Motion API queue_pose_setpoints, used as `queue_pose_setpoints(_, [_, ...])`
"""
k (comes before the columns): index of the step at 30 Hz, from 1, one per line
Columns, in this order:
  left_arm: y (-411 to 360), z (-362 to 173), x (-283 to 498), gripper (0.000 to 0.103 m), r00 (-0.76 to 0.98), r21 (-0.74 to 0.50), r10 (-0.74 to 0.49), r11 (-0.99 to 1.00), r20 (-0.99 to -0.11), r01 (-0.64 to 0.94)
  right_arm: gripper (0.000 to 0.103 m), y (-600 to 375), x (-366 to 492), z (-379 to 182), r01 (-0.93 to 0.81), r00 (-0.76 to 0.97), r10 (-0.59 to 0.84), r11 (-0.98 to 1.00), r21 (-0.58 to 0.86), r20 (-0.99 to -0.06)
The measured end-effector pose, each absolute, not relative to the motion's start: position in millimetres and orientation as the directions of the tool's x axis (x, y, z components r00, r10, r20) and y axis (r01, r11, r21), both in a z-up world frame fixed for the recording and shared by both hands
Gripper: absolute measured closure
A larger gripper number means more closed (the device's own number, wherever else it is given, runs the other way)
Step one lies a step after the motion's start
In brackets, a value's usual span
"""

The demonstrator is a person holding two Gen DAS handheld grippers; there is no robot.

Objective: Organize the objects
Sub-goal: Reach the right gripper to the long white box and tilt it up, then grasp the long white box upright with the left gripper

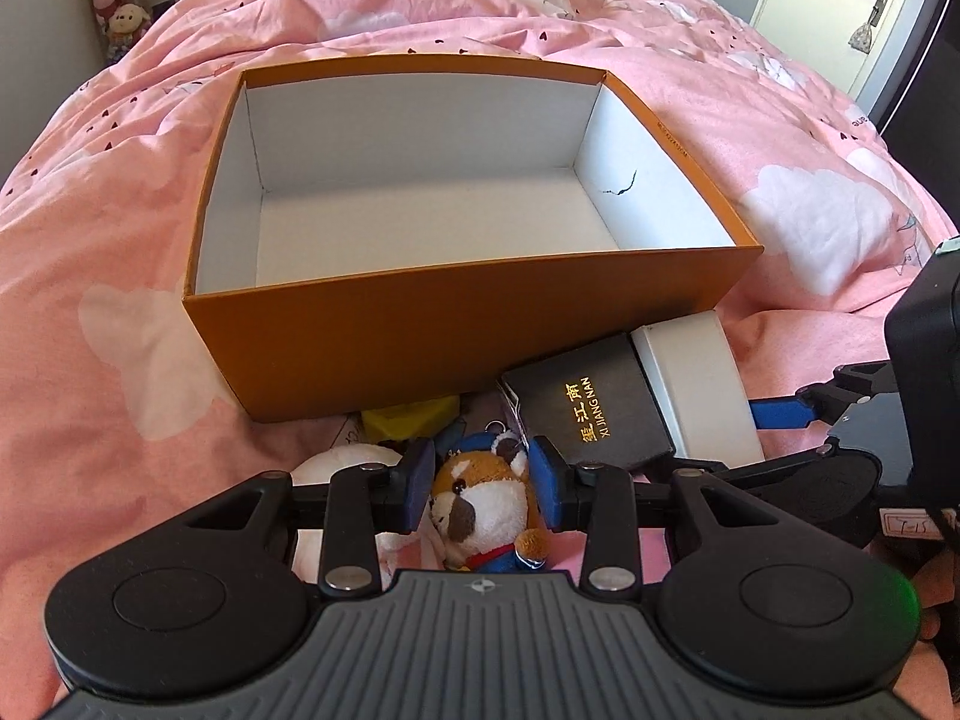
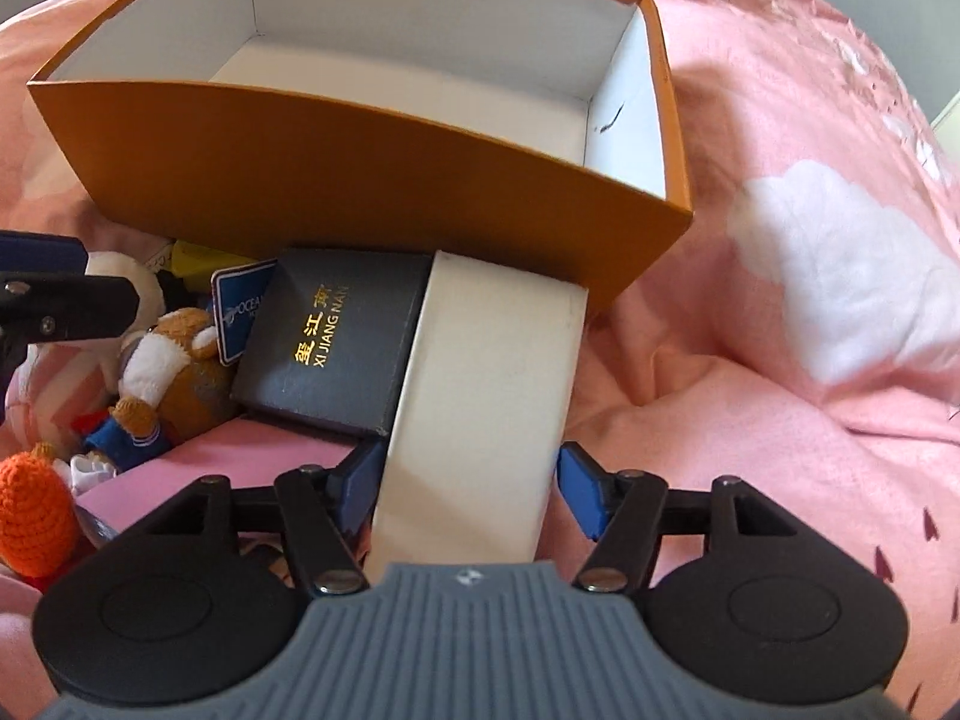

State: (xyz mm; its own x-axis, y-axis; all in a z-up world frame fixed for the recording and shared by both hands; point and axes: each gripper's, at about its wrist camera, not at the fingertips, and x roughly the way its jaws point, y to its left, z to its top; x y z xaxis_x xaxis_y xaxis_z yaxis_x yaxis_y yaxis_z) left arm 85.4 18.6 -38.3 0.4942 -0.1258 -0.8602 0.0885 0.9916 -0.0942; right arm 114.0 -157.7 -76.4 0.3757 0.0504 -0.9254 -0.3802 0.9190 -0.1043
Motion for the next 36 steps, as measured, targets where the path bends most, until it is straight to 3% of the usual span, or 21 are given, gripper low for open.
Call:
queue_pose_setpoints(13, [7.8, -37.8, 86.3, 0.060, 0.487, -0.089, -0.140, 0.988, -0.862, 0.125, 0.036, -243.2, 137.8, -44.8, -0.211, 0.296, 0.186, 0.969, 0.126, -0.937])
queue_pose_setpoints(18, [-1.4, -35.8, 87.3, 0.060, 0.480, -0.108, -0.170, 0.982, -0.861, 0.155, 0.039, -262.8, 132.1, -28.5, -0.201, 0.358, 0.099, 0.979, 0.027, -0.928])
queue_pose_setpoints(20, [-7.3, -36.1, 88.9, 0.060, 0.474, -0.111, -0.182, 0.979, -0.862, 0.173, 0.052, -275.6, 134.1, -29.7, -0.177, 0.339, 0.092, 0.984, 0.033, -0.936])
queue_pose_setpoints(22, [-14.6, -35.6, 90.3, 0.060, 0.473, -0.112, -0.195, 0.974, -0.859, 0.199, 0.083, -287.6, 136.7, -31.8, -0.145, 0.345, 0.052, 0.989, 0.002, -0.937])
queue_pose_setpoints(24, [-21.0, -35.1, 91.7, 0.061, 0.466, -0.127, -0.221, 0.966, -0.856, 0.224, 0.089, -300.1, 140.8, -30.5, -0.104, 0.343, 0.064, 0.994, 0.029, -0.937])
queue_pose_setpoints(26, [-27.9, -35.6, 94.5, 0.066, 0.452, -0.151, -0.257, 0.954, -0.854, 0.257, 0.085, -301.6, 140.0, -24.7, -0.085, 0.354, 0.103, 0.993, 0.077, -0.930])
queue_pose_setpoints(28, [-36.1, -37.4, 99.5, 0.067, 0.424, -0.196, -0.312, 0.935, -0.850, 0.295, 0.073, -299.5, 141.1, -21.5, -0.082, 0.359, 0.137, 0.990, 0.115, -0.923])
queue_pose_setpoints(36, [-79.0, -60.0, 129.8, 0.067, 0.277, -0.296, -0.418, 0.871, -0.865, 0.391, 0.074, -279.3, 130.2, -32.6, -0.142, 0.359, 0.146, 0.985, 0.101, -0.922])
